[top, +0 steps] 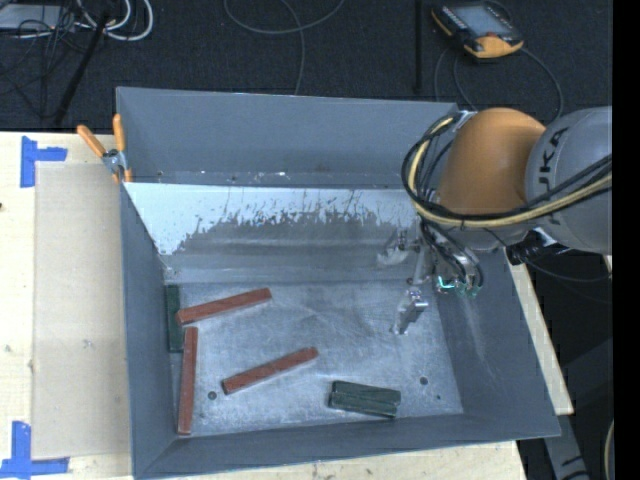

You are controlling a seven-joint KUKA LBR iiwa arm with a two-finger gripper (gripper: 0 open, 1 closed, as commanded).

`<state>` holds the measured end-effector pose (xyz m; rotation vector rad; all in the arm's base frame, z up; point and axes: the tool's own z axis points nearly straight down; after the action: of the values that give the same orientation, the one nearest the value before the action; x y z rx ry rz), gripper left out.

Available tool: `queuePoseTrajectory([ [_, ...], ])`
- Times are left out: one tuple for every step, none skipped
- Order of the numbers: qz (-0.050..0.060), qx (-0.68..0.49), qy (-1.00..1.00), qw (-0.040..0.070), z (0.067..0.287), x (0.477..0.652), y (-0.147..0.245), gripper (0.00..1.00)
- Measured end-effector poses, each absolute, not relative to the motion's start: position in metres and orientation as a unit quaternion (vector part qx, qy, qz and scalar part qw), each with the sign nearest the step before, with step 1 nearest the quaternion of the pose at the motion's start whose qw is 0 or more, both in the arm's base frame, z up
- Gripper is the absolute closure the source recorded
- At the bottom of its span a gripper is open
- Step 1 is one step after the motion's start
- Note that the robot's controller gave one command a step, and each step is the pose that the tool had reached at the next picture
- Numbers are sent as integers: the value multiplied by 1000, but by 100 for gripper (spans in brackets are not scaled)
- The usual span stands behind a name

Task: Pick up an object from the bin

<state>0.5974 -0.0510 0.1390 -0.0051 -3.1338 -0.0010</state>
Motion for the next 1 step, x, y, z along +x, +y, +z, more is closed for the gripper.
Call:
queuePoseTrajectory([
  [0, -1, -1000, 0, 143, 599, -51, 0],
])
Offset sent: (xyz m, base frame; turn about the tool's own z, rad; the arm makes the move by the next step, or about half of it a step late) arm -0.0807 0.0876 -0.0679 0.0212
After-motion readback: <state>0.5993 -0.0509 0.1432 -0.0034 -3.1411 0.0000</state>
